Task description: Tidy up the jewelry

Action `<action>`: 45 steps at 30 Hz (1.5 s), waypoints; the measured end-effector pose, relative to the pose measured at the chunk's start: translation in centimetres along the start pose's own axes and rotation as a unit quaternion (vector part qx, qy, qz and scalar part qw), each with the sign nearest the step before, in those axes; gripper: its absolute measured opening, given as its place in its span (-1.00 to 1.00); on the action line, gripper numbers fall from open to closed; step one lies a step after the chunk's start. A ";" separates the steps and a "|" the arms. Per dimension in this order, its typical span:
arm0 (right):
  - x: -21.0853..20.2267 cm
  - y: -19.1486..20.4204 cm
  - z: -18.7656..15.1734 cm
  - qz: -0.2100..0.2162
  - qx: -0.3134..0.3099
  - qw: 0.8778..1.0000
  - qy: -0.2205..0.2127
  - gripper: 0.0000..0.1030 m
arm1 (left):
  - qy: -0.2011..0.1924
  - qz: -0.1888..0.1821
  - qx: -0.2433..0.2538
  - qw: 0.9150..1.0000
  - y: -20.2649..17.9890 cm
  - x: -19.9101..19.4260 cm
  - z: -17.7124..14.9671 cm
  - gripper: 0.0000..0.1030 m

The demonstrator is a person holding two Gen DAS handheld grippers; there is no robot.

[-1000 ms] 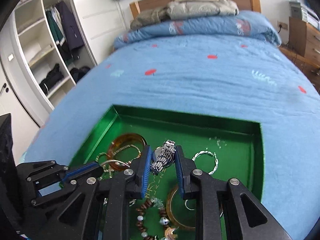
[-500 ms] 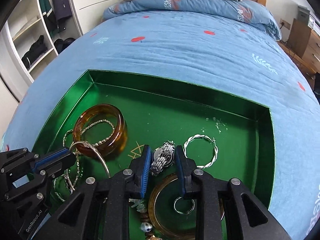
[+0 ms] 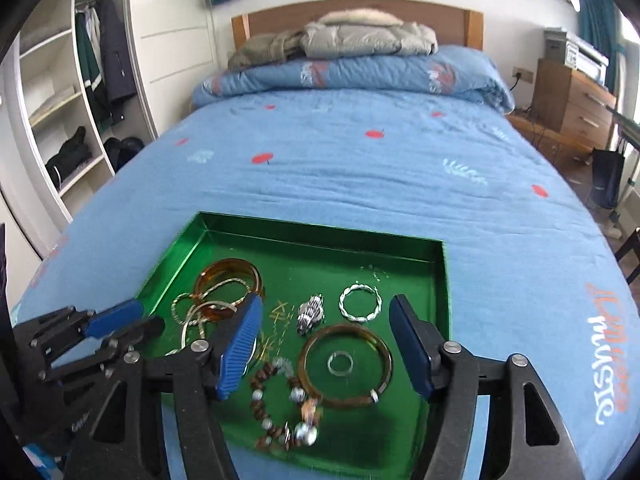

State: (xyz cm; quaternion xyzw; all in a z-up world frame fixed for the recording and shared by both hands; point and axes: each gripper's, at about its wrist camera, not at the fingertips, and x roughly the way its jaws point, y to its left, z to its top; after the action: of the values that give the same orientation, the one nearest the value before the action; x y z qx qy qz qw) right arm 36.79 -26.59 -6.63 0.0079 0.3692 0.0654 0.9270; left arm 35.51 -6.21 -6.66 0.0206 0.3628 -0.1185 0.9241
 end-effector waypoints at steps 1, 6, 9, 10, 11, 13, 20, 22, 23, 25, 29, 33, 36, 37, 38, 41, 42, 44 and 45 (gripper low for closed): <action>-1.1 0.1 -0.6 -0.001 -0.002 1.000 -0.006 0.40 | -0.006 0.002 0.003 1.000 -0.1 -0.9 -0.1 -0.50; -6.5 0.9 -4.1 0.002 0.003 1.000 -0.031 0.56 | -0.030 0.022 0.026 0.999 -1.1 -6.0 -1.6 -0.50; -9.1 1.3 -6.2 -0.002 0.004 0.999 -0.034 0.60 | -0.037 0.030 0.031 0.998 -1.2 -8.9 -2.9 -0.49; -9.9 1.5 -7.1 -0.004 0.003 0.999 -0.033 0.60 | -0.038 0.032 0.029 0.998 -1.2 -9.6 -3.4 -0.43; -10.8 1.7 -7.9 -0.006 0.003 0.999 -0.033 0.60 | -0.042 0.035 0.027 0.998 -1.1 -10.7 -4.0 -0.37; -12.4 1.8 -9.3 -0.010 0.004 0.999 -0.035 0.61 | -0.048 0.037 0.022 0.998 -0.9 -12.5 -5.3 -0.32; -17.5 3.1 -12.9 -0.018 0.005 0.999 -0.048 0.67 | -0.070 0.053 0.020 0.996 -0.9 -18.1 -8.6 -0.30; -18.9 3.8 -13.8 -0.021 -0.003 0.998 -0.052 0.67 | -0.078 0.055 0.019 0.995 -1.0 -19.6 -9.3 -0.28; -19.5 4.2 -14.2 -0.021 -0.009 0.998 -0.054 0.67 | -0.083 0.055 0.019 0.995 -1.1 -20.5 -9.6 -0.22; -20.5 4.7 -14.6 -0.020 -0.018 0.998 -0.058 0.71 | -0.090 0.050 0.016 0.995 -1.3 -21.7 -10.2 -0.13; -22.6 5.4 -15.4 -0.018 -0.028 0.997 -0.069 0.76 | -0.106 0.047 0.015 0.993 -1.7 -24.3 -10.9 -0.03; -24.1 5.4 -16.0 -0.018 -0.026 0.997 -0.077 0.77 | -0.122 0.048 0.015 0.991 -2.0 -26.1 -11.5 0.05; -24.9 5.3 -16.4 -0.020 -0.022 0.996 -0.081 0.78 | -0.124 0.051 0.016 0.991 -2.1 -26.8 -11.8 0.08; -25.2 5.2 -16.5 -0.021 -0.019 0.996 -0.084 0.78 | -0.125 0.053 0.018 0.991 -2.2 -27.0 -11.9 0.08; -25.5 5.1 -16.5 -0.022 -0.018 0.996 -0.086 0.79 | -0.125 0.055 0.020 0.990 -2.3 -27.0 -12.0 0.08; -26.1 5.1 -16.8 -0.024 -0.016 0.996 -0.090 0.85 | -0.125 0.056 0.019 0.990 -2.3 -27.5 -12.4 0.09; -26.3 5.0 -16.9 -0.025 -0.016 0.995 -0.091 0.88 | -0.125 0.056 0.019 0.990 -2.3 -27.6 -12.5 0.09; -26.6 5.0 -17.1 -0.026 -0.017 0.995 -0.094 0.93 | -0.126 0.058 0.020 0.990 -2.4 -27.9 -12.7 0.09; -26.7 5.0 -17.1 -0.027 -0.017 0.995 -0.096 0.96 | -0.127 0.059 0.021 0.990 -2.5 -27.9 -12.8 0.09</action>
State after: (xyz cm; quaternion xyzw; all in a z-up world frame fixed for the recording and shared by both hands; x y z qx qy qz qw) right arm 5.28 -25.59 -0.53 -0.0116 0.2779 0.0459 0.9594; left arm 6.60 -1.32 2.88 0.0462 0.2383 -0.0731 0.9673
